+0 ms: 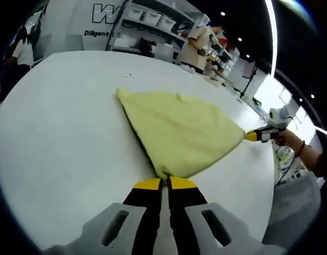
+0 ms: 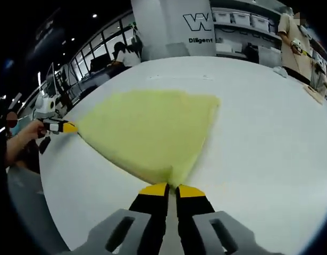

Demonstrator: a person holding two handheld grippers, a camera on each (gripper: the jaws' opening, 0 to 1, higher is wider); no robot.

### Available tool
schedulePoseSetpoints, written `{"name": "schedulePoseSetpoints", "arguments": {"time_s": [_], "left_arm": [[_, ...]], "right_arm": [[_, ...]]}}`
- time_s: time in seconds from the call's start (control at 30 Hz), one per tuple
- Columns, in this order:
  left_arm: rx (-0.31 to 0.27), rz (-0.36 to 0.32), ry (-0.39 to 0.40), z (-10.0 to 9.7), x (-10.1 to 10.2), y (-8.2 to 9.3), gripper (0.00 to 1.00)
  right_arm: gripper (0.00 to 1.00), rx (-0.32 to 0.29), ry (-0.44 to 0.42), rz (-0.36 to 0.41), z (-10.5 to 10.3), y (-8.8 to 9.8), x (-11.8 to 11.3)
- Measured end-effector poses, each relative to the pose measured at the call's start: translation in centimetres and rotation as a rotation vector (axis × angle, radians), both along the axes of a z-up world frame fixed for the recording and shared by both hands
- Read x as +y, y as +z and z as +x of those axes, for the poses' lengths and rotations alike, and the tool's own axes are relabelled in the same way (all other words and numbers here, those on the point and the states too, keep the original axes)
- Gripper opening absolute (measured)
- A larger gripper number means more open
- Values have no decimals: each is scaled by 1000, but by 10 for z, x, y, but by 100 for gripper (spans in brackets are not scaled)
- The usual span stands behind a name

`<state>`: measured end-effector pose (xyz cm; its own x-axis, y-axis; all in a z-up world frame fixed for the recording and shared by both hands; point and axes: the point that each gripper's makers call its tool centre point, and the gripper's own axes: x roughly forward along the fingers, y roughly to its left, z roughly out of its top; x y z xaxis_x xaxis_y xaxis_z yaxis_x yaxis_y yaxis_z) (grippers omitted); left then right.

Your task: Fold the garment on the visible template until the final outline fits inside the template.

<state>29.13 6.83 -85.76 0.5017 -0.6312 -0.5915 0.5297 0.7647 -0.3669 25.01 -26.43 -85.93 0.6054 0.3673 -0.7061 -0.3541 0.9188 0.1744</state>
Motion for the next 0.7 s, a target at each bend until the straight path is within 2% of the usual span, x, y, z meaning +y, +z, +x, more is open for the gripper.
{"name": "schedulePoseSetpoints", "arguments": {"time_s": [0.13, 0.23, 0.27, 0.43, 0.47, 0.63, 0.7], "left_arm": [[-7, 4, -51, -4, 0, 3, 0], [-46, 43, -101, -4, 3, 9, 0], [-75, 62, -127, -1, 5, 11, 0], [-100, 75, -171, -1, 5, 20, 0], [-141, 98, -210, 0, 4, 23, 0], [-153, 133, -261, -4, 1, 24, 0], [-182, 159, -307, -8, -1, 26, 0]], "right_arm": [[0, -4, 19, -14, 0, 2, -1], [0, -3, 31, -30, 0, 2, -1], [0, -1, 31, -31, 0, 2, -1], [0, -10, 58, -69, -1, 2, 0], [0, -12, 58, -70, -1, 3, -1], [0, -19, 53, -64, -1, 6, -2], [0, -31, 50, -65, -1, 9, -3]]}}
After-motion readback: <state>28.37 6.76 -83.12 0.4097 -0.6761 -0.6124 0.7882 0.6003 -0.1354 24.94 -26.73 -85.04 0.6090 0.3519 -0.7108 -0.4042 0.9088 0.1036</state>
